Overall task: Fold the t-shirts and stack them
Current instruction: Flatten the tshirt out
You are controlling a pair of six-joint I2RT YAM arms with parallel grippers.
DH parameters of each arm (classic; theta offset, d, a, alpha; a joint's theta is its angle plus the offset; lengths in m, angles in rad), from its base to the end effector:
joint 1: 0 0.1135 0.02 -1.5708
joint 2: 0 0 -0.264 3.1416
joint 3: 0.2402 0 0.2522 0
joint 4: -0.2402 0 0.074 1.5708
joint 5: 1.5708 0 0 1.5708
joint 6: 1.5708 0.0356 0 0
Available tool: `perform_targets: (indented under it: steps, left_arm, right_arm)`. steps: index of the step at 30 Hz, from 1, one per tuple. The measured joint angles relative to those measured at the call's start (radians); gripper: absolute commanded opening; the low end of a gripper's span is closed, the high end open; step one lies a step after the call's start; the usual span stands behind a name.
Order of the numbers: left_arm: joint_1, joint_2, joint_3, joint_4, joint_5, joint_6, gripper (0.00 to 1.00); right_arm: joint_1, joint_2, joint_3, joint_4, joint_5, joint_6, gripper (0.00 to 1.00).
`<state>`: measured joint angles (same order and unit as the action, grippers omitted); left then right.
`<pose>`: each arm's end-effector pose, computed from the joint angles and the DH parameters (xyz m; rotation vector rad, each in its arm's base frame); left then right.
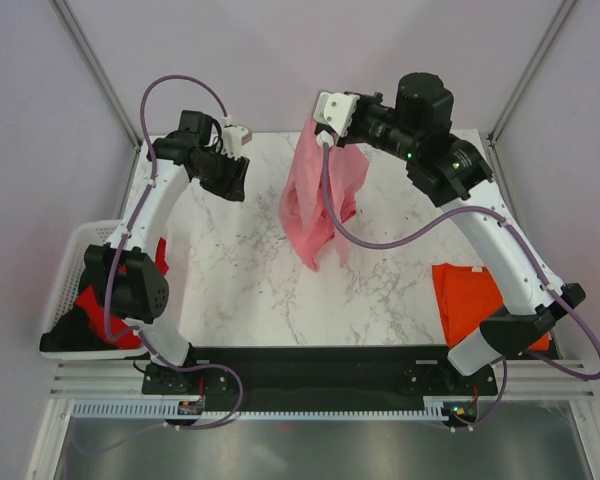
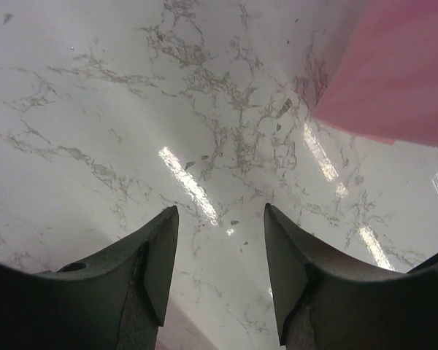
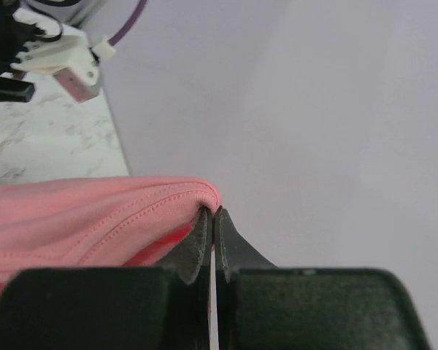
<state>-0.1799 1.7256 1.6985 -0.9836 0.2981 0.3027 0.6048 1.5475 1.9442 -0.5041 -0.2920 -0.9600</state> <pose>0.3568 -0.0755 0.3362 0.7152 2.4461 -0.3367 0.2608 0.1927 0.5158 -1.3251 1.0223 -0.0231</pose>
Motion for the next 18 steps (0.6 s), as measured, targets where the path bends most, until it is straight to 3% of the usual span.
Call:
perform_targets:
  steps: [4, 9, 14, 18]
  left_arm:
    - [0.000, 0.000, 0.044, 0.005, 0.026, 0.000, 0.54]
    - [-0.004, 0.000, 0.043, 0.014, 0.114, 0.000, 0.50]
    - [-0.036, 0.000, -0.051, 0.031, 0.189, 0.000, 0.46]
    - [-0.113, 0.000, -0.165, 0.030, 0.232, 0.001, 0.46]
  right_arm:
    - [-0.011, 0.025, 0.053, 0.047, 0.079, -0.019, 0.00]
    - [-0.083, 0.043, -0.129, 0.093, 0.180, -0.038, 0.00]
    - [-0.183, 0.143, -0.314, 0.071, 0.269, -0.020, 0.00]
    - [-0.257, 0.217, -0.368, 0.050, 0.314, 0.011, 0.00]
